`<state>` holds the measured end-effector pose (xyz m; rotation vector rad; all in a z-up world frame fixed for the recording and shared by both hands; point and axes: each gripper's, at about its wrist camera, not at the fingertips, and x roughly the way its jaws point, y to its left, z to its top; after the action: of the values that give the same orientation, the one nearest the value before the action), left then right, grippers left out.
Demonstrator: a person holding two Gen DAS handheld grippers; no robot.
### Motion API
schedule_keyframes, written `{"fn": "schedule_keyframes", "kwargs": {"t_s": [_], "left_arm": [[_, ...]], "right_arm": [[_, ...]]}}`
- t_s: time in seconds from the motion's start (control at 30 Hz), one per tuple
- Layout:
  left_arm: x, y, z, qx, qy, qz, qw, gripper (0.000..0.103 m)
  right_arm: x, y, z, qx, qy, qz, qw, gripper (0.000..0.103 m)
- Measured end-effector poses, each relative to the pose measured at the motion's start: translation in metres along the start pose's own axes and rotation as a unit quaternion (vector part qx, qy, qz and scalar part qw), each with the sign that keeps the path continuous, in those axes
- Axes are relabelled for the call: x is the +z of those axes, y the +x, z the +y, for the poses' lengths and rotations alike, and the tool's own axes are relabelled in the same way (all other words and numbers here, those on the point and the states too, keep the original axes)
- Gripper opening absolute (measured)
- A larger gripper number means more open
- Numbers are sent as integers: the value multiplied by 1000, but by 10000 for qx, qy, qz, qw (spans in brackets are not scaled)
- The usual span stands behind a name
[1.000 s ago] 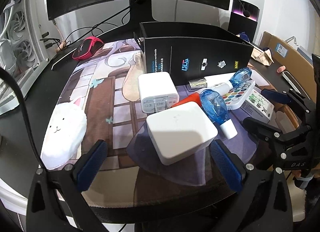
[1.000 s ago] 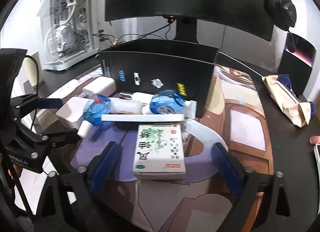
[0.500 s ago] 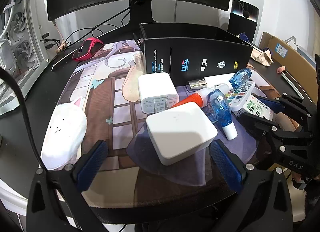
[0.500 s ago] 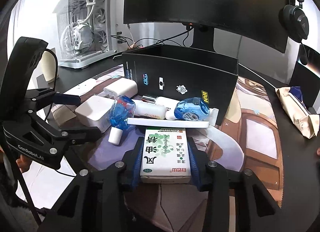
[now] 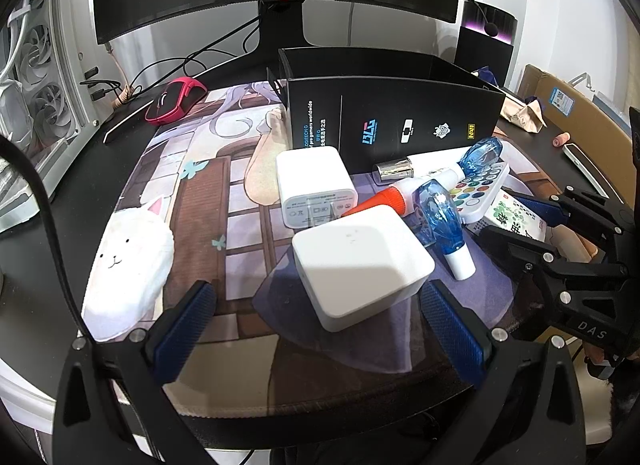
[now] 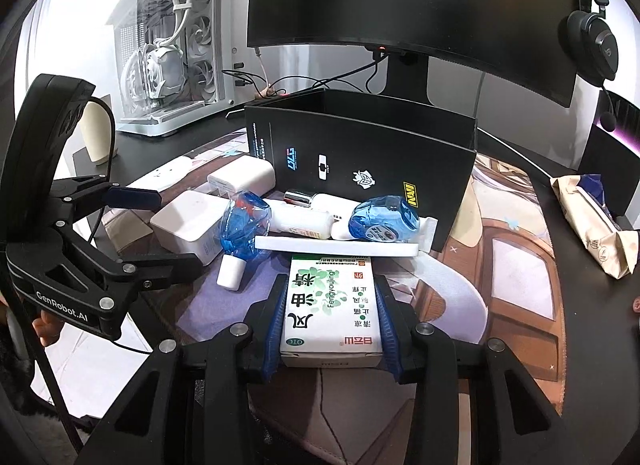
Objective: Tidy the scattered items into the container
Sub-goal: 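Close the right gripper on the white-green medicine box and lift it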
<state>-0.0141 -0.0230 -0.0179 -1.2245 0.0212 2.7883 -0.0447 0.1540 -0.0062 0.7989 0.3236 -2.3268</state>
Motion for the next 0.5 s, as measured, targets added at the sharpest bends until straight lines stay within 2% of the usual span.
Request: {"fn": "schedule_keyframes", "kwargs": {"t_s": [0.5], "left_arm": [[2,0,0,6,-7,-6,10000,103]], "right_arm": [[0,-5,-5,-129,20,81,9999,40]]}}
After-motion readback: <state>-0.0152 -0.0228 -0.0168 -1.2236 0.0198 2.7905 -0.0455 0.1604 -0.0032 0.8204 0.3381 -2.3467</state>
